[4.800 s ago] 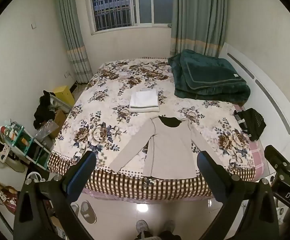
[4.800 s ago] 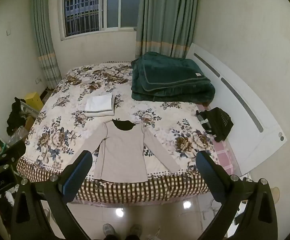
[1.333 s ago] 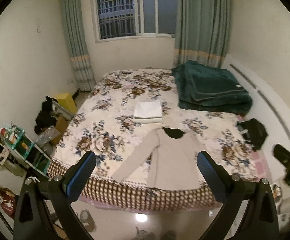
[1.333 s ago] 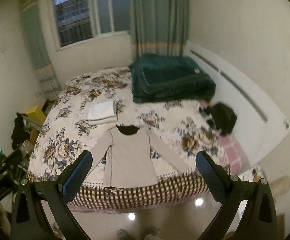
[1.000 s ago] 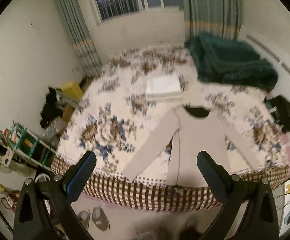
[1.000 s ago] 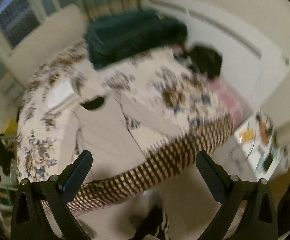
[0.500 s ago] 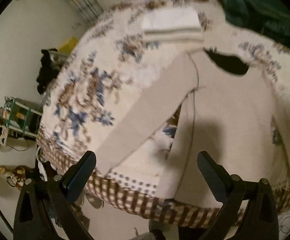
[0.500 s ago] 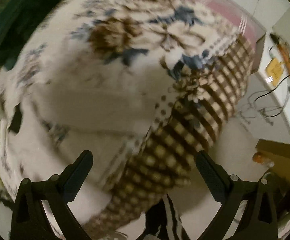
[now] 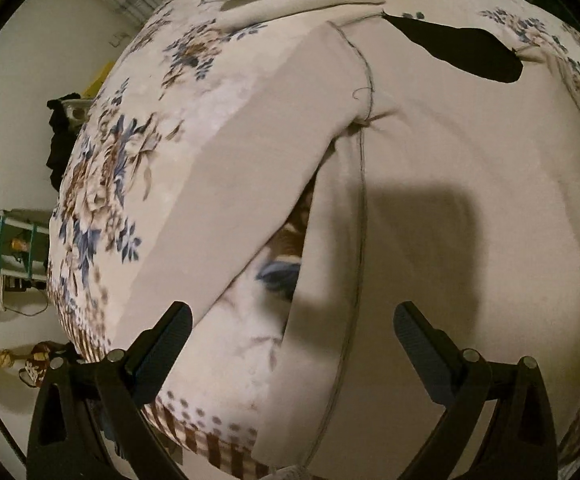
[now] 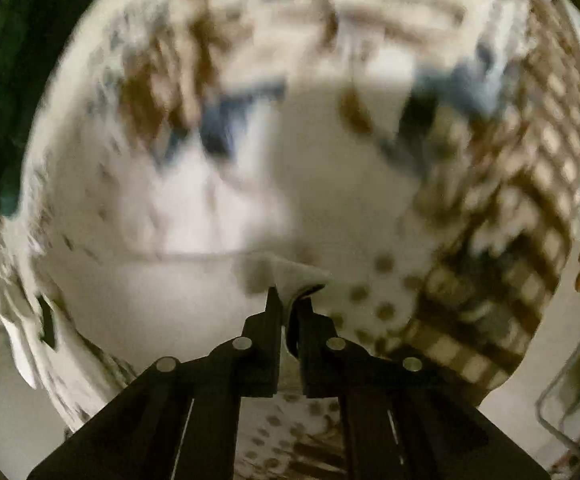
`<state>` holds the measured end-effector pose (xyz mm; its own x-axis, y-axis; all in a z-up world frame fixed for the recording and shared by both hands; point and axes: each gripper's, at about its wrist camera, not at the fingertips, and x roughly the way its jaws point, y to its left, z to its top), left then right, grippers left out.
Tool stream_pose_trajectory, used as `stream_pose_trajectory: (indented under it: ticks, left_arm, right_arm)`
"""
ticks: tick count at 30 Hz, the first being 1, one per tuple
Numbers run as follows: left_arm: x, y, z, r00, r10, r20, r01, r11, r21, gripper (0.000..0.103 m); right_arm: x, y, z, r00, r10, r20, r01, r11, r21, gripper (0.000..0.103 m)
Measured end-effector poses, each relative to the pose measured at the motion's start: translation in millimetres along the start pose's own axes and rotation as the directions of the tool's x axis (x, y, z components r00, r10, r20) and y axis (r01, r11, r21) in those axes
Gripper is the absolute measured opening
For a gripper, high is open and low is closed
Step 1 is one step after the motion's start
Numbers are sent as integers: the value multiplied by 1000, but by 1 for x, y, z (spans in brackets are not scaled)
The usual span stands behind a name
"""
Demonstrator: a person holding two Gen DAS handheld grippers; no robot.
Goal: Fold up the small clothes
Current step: 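Lower both tools toward the beige shirt and grasp its sleeve and side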
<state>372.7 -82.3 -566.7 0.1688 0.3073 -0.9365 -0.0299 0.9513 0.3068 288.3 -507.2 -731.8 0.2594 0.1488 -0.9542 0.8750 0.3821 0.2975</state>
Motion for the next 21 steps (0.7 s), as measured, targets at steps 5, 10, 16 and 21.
stream_pose_trajectory:
  ticks: [5, 10, 16, 21]
  left_arm:
    - [-4, -3, 11, 1000, -21, 21, 21, 1000, 1, 103]
    - [0, -8, 20, 999, -24, 26, 24, 1000, 1, 103]
    - [1, 2, 21, 999, -21, 35, 22, 999, -37, 103]
    - [0, 29, 9, 1000, -13, 29, 15, 997, -81, 103]
  right_arm:
    - [-37, -10, 53, 990, -15, 141, 13, 1000, 17, 6]
    - [-36, 18, 98, 990, -34, 135, 38, 999, -23, 7]
    - [-60, 95, 63, 987, 67, 144, -34, 975, -220, 7]
    - [-80, 219, -58, 985, 157, 77, -89, 827, -555, 7]
